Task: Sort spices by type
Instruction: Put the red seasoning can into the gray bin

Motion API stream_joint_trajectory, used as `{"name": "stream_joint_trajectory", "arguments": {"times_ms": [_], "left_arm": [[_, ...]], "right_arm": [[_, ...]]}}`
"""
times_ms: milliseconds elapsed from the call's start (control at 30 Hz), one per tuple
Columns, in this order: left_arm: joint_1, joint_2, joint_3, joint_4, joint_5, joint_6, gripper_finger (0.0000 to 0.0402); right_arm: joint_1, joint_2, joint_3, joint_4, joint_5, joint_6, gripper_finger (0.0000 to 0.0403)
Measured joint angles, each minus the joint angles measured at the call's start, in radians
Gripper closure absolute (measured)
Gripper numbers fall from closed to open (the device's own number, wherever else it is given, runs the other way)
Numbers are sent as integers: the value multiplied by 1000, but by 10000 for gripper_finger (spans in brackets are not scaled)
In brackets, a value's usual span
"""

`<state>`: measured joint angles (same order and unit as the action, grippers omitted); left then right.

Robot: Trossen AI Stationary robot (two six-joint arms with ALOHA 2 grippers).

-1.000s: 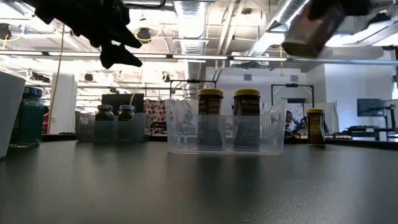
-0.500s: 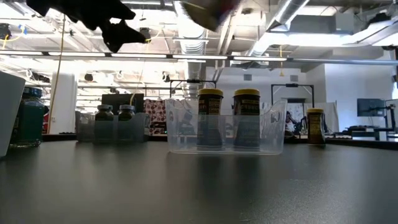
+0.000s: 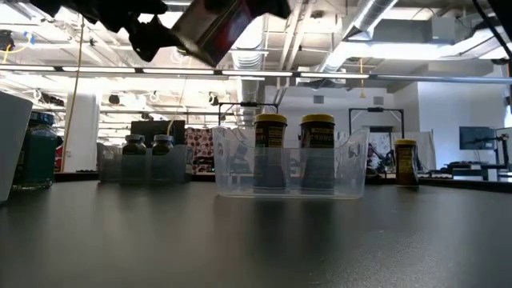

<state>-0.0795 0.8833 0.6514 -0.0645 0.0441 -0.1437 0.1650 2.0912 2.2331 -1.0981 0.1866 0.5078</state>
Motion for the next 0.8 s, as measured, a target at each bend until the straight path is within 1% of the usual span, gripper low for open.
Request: {"name": "stream_joint_trajectory", "arguments": {"times_ms": [233, 333, 600, 800], "left_arm": [[0, 25, 0, 16, 0, -19, 139], [0, 57, 0, 29, 23, -30, 139], [2, 120, 0, 46, 30, -42, 139], [2, 119, 0, 129, 37, -63, 139]], "right_arm": [[-6, 10, 6, 67, -5, -47, 165], [-11, 10, 6, 61, -6, -49, 165], [-16, 10, 6, 61, -9, -84, 165], [-17, 10, 6, 60, -28, -102, 165]]}}
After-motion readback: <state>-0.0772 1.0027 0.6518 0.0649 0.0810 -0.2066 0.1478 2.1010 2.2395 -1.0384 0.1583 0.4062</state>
